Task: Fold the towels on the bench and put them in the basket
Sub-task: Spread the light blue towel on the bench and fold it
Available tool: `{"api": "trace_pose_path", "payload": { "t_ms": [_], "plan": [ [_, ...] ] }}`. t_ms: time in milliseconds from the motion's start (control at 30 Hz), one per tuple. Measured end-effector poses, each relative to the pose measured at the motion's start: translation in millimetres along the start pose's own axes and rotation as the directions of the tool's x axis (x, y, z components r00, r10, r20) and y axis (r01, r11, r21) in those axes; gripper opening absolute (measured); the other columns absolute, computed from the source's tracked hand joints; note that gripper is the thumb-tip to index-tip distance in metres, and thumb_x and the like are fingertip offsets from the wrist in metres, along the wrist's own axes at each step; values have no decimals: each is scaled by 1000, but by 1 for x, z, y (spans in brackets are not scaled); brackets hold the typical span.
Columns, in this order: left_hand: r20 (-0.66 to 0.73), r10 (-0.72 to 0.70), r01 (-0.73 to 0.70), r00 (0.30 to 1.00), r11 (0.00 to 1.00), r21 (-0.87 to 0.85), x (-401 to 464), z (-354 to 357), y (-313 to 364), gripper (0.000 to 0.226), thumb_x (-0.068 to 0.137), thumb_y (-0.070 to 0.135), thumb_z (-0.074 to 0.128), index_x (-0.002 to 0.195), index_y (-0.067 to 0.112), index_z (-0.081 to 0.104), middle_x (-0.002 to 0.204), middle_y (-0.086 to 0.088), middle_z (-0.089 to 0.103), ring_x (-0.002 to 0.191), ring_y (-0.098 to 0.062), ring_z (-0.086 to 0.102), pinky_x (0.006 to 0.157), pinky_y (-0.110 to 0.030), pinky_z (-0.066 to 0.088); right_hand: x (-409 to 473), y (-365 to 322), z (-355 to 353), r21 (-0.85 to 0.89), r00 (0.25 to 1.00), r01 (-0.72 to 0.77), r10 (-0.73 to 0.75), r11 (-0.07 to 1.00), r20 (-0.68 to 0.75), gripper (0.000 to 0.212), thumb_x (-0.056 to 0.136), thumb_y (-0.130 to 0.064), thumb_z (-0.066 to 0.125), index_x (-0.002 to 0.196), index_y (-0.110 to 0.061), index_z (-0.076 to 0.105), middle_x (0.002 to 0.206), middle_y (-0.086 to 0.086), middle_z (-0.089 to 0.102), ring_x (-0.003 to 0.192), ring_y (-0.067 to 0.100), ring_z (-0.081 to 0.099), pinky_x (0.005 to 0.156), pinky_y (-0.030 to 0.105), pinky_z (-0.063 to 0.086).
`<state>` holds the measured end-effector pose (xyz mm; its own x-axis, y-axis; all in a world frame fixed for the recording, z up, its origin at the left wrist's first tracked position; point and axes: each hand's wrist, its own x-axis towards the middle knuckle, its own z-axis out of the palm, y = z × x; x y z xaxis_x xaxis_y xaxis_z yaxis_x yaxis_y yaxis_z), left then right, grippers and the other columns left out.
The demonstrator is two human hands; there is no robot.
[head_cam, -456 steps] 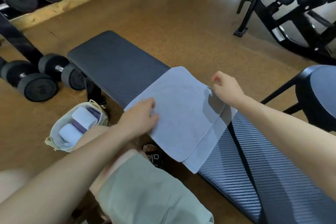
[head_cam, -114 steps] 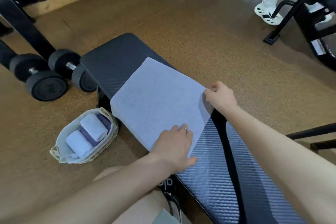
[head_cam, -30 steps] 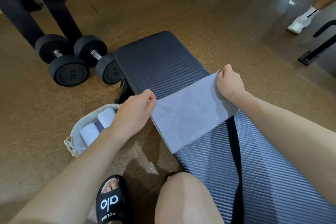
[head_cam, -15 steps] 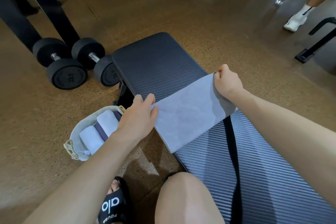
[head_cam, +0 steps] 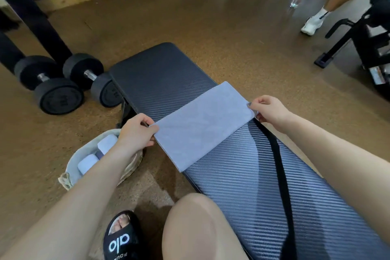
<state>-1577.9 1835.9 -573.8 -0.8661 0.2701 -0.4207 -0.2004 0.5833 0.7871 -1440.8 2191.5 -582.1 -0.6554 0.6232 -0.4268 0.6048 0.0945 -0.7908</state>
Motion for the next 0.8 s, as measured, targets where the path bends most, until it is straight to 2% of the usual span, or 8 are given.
{"api": "trace_pose_path", "payload": {
  "t_ms": [67,133,300,433,533,633,700,800],
  "plan": [
    [17,-37,38,999,998,-55,-2,-1,2,8,89,5,69,88,6,61,72,-12,58,55,-16,54,44,-21,44,-5,2,4,71,997,18,-13,997,-72,15,90,-17,71,94,-10,58,83,8,59,59,15,51,51,24,45],
    [39,-63,65,997,995,-71,-4,-3,5,8,90,6,70,93,3,62,73,-11,60,60,-17,56,47,-22,48,-7,2,10,104,990,38,-23,994,-142,15,88,-15,72,93,-9,59,80,7,61,61,17,53,55,28,45],
    [167,-136,143,977,989,-37,-6,-9,7,5,94,4,66,93,1,62,81,-15,58,69,-20,57,57,-25,58,-7,-12,16,-123,934,164,-194,979,-300,14,83,-18,73,91,-13,62,80,-4,60,68,10,52,61,23,41],
    [271,-149,141,951,989,48,-16,-15,6,20,94,4,65,76,7,56,77,-13,57,61,-14,57,52,-19,52,7,-40,30,-161,909,245,-284,956,-305,15,86,-16,68,98,-12,61,88,-2,60,72,8,50,61,20,41],
    [325,-148,137,934,989,56,-29,-17,11,14,92,1,67,87,6,55,77,-15,59,65,-14,61,63,-27,63,24,-62,49,-162,906,274,-311,948,-289,17,88,-18,64,103,-11,60,92,-2,59,79,14,52,64,26,42],
    [418,-134,114,899,991,72,-38,-18,10,23,91,3,70,94,8,48,73,-10,62,72,-16,67,63,-28,63,33,-77,70,-271,918,263,-327,926,-224,29,93,-19,59,121,-11,52,108,5,55,90,21,53,71,31,42],
    [453,-131,116,882,991,62,-41,-19,9,25,91,3,70,96,9,46,72,-5,61,80,-20,69,81,-40,63,26,-75,82,-464,901,270,-391,844,-189,38,95,-18,55,130,-10,45,122,12,46,98,29,51,80,37,45],
    [487,-104,99,867,994,36,-45,-20,11,26,95,1,64,101,11,41,78,-6,60,89,-26,72,92,-46,59,-20,-53,95,-610,764,477,-641,633,-67,32,89,-16,52,121,-9,53,117,14,51,101,36,52,83,45,48]
  ]
}}
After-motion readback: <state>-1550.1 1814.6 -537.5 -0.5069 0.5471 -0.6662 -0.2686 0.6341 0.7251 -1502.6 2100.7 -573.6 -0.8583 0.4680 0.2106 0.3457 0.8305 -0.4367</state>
